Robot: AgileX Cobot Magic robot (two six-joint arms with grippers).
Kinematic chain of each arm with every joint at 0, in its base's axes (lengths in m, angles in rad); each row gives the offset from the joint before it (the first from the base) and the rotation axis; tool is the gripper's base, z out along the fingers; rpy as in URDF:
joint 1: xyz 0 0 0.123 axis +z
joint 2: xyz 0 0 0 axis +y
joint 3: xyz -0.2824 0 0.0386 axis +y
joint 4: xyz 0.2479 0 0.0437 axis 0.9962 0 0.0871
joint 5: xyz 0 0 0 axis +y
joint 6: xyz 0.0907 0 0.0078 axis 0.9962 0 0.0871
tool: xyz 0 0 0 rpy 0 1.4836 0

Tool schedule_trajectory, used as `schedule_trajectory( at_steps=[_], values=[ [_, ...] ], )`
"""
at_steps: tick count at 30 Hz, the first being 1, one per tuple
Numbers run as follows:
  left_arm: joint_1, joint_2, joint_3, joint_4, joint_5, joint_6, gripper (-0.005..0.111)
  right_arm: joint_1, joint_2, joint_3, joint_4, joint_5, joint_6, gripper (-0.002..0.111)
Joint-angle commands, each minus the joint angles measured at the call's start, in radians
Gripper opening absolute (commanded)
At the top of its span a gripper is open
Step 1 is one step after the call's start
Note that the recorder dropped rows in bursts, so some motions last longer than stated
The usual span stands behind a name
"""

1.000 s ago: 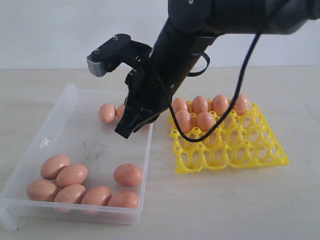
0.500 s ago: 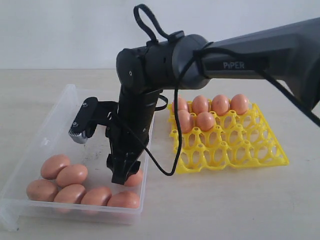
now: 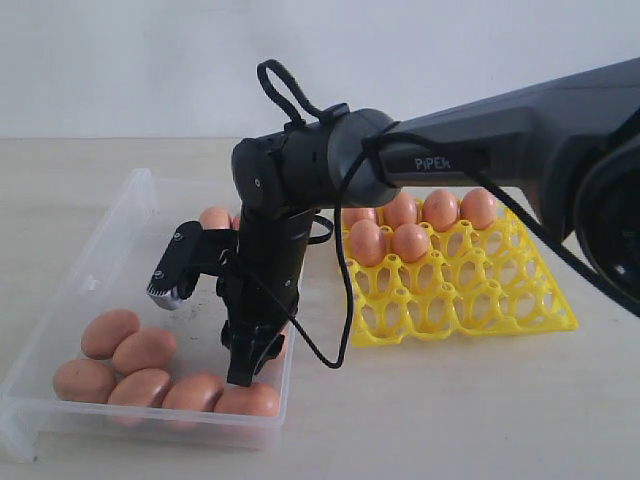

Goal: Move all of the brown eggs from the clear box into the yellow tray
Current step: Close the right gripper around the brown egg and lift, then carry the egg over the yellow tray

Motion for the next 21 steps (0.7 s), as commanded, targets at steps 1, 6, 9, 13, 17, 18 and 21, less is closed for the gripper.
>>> schedule_trajectory(
  at_steps=[1, 6, 9, 13, 17, 18, 21],
  values=[
    [-0.004, -0.003, -0.003, -0.005, 0.0, 0.006, 0.004, 0.001, 0.005, -0.003, -0.012, -0.031, 0.014, 0.001],
    [-0.004, -0.003, -0.003, -0.005, 0.0, 0.006, 0.004, -0.016, -0.03, -0.003, 0.066, -0.184, 0.08, 0.0],
    [-0.004, -0.003, -0.003, -0.005, 0.0, 0.006, 0.004, -0.037, -0.079, 0.0, 0.206, -0.28, 0.045, 0.0],
    [-0.004, -0.003, -0.003, -0.005, 0.0, 0.006, 0.004, -0.037, -0.183, 0.092, 0.316, -0.499, -0.001, 0.0],
    [-0.004, -0.003, -0.003, -0.005, 0.0, 0.006, 0.004, -0.037, -0.3, 0.251, 0.365, -0.736, -0.022, 0.0],
    [-0.004, -0.003, -0.003, -0.005, 0.0, 0.006, 0.004, -0.037, -0.324, 0.286, 0.365, -0.777, -0.022, 0.0],
    [-0.004, -0.003, -0.003, -0.005, 0.0, 0.006, 0.004, -0.037, -0.408, 0.406, 0.369, -0.912, 0.006, 0.0]
  ],
)
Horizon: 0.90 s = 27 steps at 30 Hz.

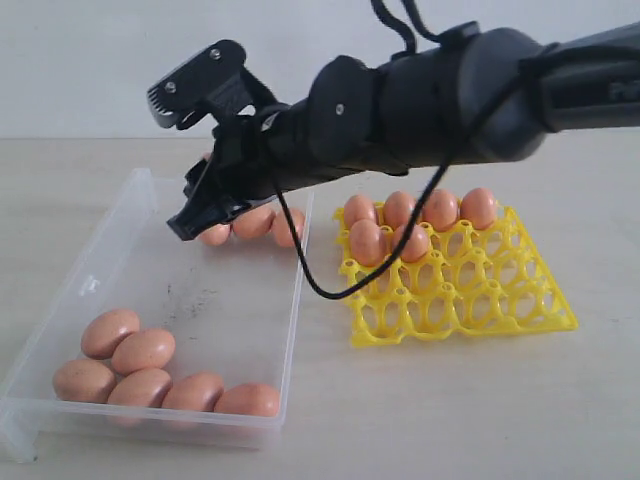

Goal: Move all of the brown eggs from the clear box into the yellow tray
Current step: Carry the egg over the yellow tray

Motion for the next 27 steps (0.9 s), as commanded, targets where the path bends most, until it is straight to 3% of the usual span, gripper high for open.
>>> schedule_trajectory(
  at_steps=[1, 5, 12, 16, 22, 27],
  values=[
    [-0.004, -0.003, -0.003, -0.005, 0.0, 0.006, 0.004, -0.002, -0.122, 0.165, 0.016, -0.214, 0.023, 0.0],
    [-0.004, -0.003, -0.003, -0.005, 0.0, 0.006, 0.004, -0.002, -0.206, 0.317, -0.033, -0.405, 0.129, 0.0],
    [-0.004, -0.003, -0.003, -0.005, 0.0, 0.006, 0.004, -0.004, -0.312, 0.55, -0.549, -0.849, 0.674, 0.0],
    [-0.004, -0.003, -0.003, -0.005, 0.0, 0.006, 0.004, -0.011, -0.327, 0.645, -0.557, -0.995, 0.703, 0.0],
    [-0.004, -0.003, -0.003, -0.005, 0.0, 0.006, 0.004, -0.135, -0.326, 0.786, -0.562, -1.096, 0.748, 0.0],
    [-0.004, -0.003, -0.003, -0.005, 0.0, 0.006, 0.004, -0.351, -0.326, 0.911, -0.623, -1.315, 0.876, 0.0]
  ],
)
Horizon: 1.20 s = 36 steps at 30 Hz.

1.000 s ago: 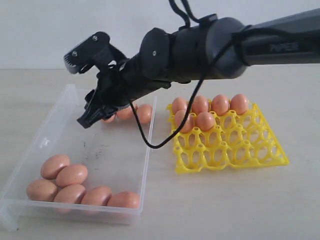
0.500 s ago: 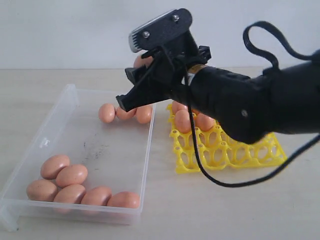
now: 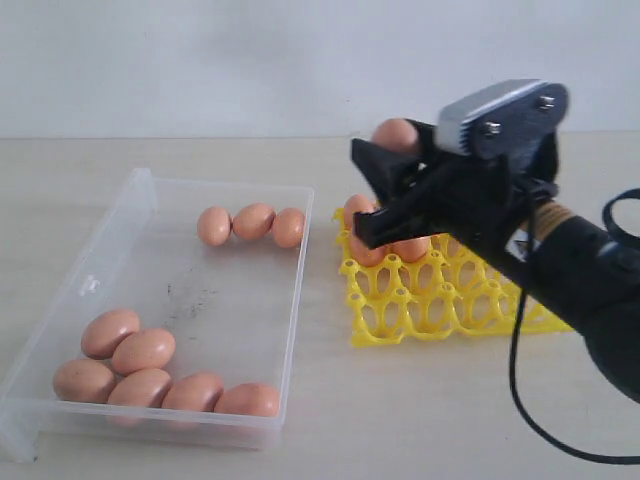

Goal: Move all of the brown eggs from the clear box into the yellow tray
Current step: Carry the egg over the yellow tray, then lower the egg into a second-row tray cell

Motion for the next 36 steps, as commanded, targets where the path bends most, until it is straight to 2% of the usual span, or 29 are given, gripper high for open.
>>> schedule_trajectory(
  at_steps=[1, 6, 10, 13, 23, 36],
  values=[
    [-0.004, -0.003, -0.003, -0.005, 0.0, 0.006, 0.004, -0.19, -0.008, 0.064, -0.104, -0.147, 0.117, 0.0],
    [-0.004, -0.003, -0.003, -0.005, 0.0, 0.006, 0.004, -0.452, 0.058, 0.004, -0.486, -0.148, 0.319, 0.0],
    [-0.004, -0.003, -0.003, -0.005, 0.0, 0.006, 0.004, -0.581, 0.159, -0.071, -0.652, -0.15, 0.443, 0.0],
    [-0.004, -0.003, -0.003, -0.005, 0.0, 0.006, 0.004, -0.605, 0.235, -0.119, -0.727, -0.15, 0.477, 0.0],
    [-0.004, -0.003, -0.003, -0.005, 0.0, 0.006, 0.004, -0.605, 0.447, -0.266, -0.794, -0.14, 0.511, 0.0],
    [-0.004, -0.003, -0.003, -0.005, 0.0, 0.006, 0.004, -0.605, 0.533, -0.329, -0.84, -0.078, 0.502, 0.0]
  ],
)
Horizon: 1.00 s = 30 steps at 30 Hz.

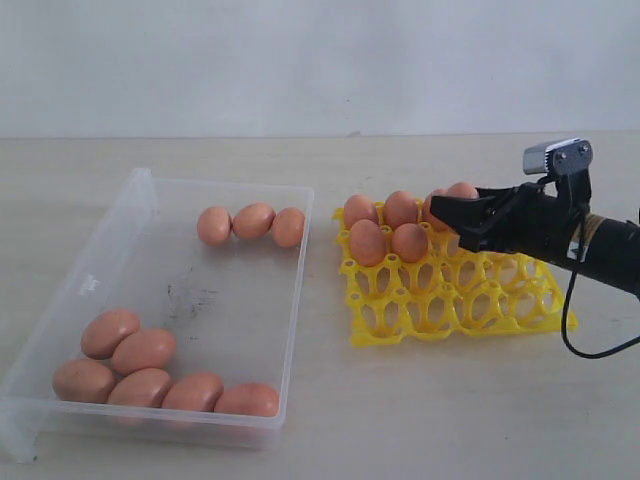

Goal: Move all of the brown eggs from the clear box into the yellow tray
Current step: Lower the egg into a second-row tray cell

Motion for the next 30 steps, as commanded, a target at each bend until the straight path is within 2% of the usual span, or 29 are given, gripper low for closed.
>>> schedule_trajectory(
  at_steps=[1, 22, 26, 30],
  values=[
    [-0.004, -0.003, -0.003, -0.005, 0.0, 0.006, 0.004, -0.008, 0.004, -0.01, -0.014, 0.018, -0.012, 0.0],
    [-0.004, -0.003, -0.003, -0.005, 0.0, 0.006, 0.004, 0.032, 0.004, -0.016, -0.037, 0.083, -0.05, 0.001],
    [-0.004, -0.003, -0.003, -0.005, 0.0, 0.006, 0.004, 0.032, 0.004, -0.016, -0.037, 0.088, -0.055, 0.013],
    [-0.004, -0.003, -0.003, -0.005, 0.0, 0.006, 0.004, 0.032, 0.004, -0.016, -0.037, 0.124, -0.051, 0.039]
  ],
)
